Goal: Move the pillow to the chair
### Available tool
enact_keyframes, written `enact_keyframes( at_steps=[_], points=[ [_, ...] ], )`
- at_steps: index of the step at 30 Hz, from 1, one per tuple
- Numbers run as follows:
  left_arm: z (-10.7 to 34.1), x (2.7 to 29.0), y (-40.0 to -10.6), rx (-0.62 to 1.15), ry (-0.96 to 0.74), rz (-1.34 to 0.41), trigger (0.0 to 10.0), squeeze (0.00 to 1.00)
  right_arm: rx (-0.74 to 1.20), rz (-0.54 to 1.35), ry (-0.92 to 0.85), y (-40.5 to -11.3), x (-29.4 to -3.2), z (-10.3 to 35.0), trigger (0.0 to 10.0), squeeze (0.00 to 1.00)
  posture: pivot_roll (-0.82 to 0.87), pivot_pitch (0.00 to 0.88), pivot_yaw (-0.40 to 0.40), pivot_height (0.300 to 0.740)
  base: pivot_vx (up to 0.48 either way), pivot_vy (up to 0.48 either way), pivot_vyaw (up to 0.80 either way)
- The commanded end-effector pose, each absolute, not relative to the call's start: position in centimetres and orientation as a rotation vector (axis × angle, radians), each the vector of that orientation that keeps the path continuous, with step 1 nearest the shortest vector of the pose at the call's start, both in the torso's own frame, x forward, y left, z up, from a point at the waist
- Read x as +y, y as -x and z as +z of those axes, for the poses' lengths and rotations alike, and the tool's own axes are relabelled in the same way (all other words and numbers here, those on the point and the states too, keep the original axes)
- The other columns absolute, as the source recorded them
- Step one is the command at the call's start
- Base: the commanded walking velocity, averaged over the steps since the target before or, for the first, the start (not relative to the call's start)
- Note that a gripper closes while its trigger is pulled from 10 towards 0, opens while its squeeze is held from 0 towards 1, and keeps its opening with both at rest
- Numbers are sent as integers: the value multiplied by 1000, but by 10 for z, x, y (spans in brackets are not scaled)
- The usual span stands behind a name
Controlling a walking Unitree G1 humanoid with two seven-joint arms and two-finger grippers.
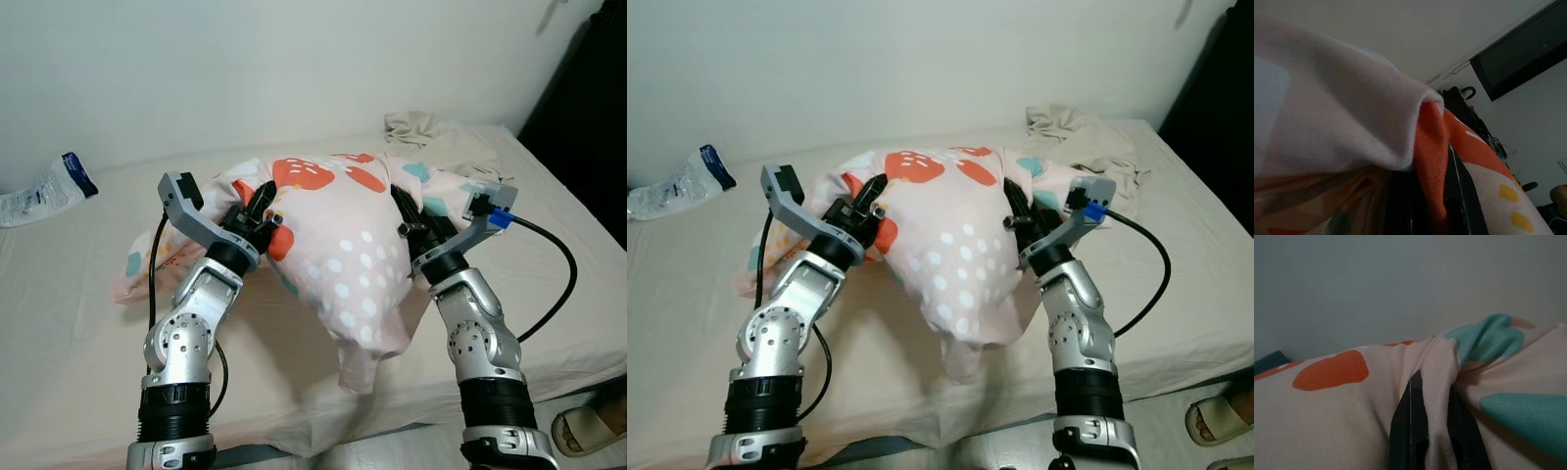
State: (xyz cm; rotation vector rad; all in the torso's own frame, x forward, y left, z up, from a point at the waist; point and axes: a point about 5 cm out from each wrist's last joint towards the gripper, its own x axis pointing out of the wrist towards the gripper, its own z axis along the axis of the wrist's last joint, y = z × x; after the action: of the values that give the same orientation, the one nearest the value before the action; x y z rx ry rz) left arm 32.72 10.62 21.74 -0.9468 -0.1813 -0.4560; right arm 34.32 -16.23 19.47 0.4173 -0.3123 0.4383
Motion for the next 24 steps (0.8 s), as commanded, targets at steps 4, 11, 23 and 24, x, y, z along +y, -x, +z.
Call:
enact_keyframes(
  at_steps=[4, 11, 23, 24],
  points=[
    [238, 98, -327, -259, 930, -532, 10000, 0, -310, 525, -385, -344, -144, 199, 10000, 0, -56, 112, 14, 740, 0, 0, 781],
    [231, 101, -329, -244, 853, -480, 10000, 0, -307, 533, -382, -344, -143, 198, 10000, 0, -53, 111, 16, 740, 0, 0, 781],
    [221, 97, -330, -230, 681, -445, 10000, 0, -292, 534, -386, -343, -141, 194, 10000, 0, -49, 112, 18, 740, 0, 0, 781],
    [219, 97, -331, -226, 661, -438, 10000, 0, -290, 534, -387, -343, -141, 193, 10000, 0, -48, 112, 18, 740, 0, 0, 781]
  ],
)
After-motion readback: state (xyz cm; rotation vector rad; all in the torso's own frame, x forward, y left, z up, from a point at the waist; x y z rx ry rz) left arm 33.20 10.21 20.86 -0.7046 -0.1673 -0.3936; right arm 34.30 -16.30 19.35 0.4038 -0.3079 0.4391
